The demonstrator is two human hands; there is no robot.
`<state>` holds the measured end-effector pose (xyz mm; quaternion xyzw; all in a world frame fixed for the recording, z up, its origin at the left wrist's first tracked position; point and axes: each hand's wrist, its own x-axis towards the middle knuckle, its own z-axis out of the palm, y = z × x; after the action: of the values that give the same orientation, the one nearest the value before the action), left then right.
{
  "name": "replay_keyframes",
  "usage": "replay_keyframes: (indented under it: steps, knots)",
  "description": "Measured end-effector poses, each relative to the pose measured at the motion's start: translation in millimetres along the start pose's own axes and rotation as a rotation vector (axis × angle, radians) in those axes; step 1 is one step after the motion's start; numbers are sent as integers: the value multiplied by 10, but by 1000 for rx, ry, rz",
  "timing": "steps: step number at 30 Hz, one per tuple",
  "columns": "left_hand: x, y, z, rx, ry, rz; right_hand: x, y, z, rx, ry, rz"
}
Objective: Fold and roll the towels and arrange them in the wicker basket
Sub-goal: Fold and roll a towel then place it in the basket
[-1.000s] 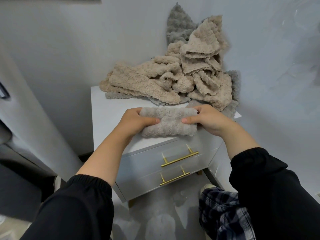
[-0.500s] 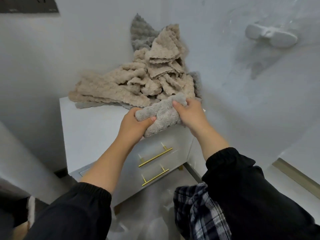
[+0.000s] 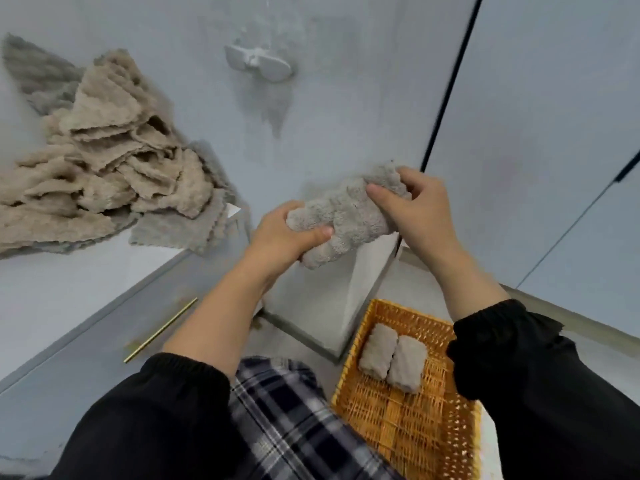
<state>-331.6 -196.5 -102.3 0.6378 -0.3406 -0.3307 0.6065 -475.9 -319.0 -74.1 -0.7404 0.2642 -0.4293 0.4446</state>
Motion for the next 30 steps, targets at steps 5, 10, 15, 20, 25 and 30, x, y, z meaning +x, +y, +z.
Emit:
replay_keyframes:
  steps: [5,10,15,20,25,30]
  knots:
    - [73,-60,746,71,-276,-110,-70,457,-669,146,107,251]
    - [222,-326,1337,11,-169,-169,-121,1068,-915,691,215,559]
    - [373,-766,1852,-119,-81,-262,-210,1666,-994,1212,151,658]
    - [534,-1175,2132,-87,-67,-313,-310,2106,-1090,1068,57,704]
    - [670,-1621,2138,136,-194,-319,-464,2537,-1122,908,223,761]
    - [866,-2091,2126,317,-328,-361,-587,2904,-1113,644,340,842]
